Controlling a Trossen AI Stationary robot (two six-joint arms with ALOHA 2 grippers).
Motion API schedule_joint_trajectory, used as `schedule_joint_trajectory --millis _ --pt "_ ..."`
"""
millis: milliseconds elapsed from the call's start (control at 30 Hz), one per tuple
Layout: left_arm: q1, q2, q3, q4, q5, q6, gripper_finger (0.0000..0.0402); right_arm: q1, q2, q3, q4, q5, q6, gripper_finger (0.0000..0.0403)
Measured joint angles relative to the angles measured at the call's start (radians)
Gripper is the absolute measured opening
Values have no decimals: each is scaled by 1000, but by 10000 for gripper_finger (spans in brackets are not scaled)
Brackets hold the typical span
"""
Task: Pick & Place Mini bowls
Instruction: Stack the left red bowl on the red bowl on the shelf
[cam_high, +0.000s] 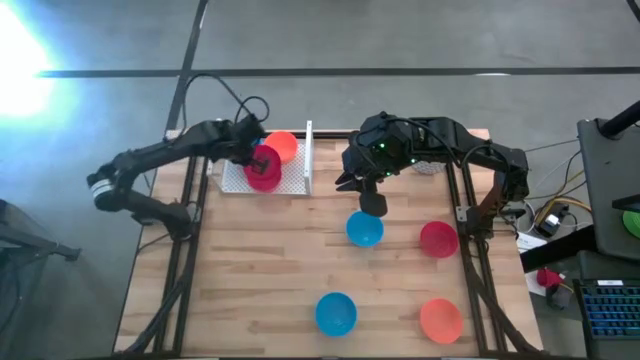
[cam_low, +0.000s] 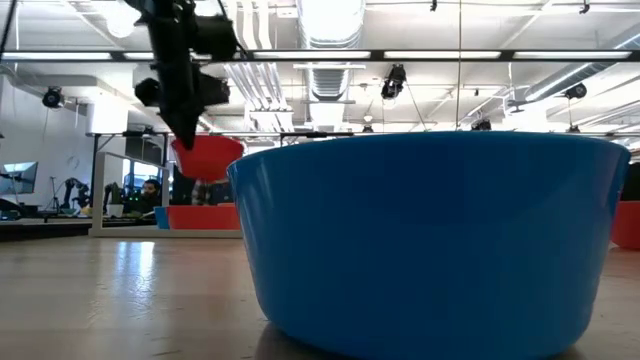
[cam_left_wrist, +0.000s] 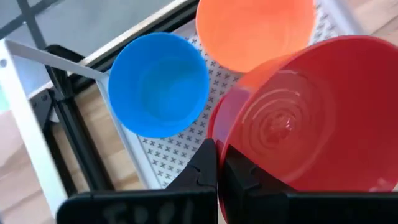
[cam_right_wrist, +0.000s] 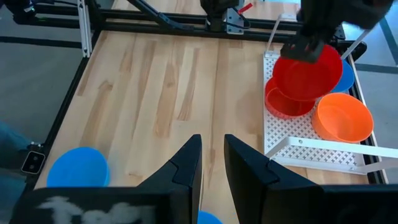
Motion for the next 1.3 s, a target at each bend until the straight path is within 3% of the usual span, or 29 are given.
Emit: schedule_joint_trajectory --millis 467,1300 --pt "36 172 12 -7 29 69 0 0 0 0 2 0 0 63" --pt "36 184 12 23 66 59 0 0 0 0 3 0 -1 63"
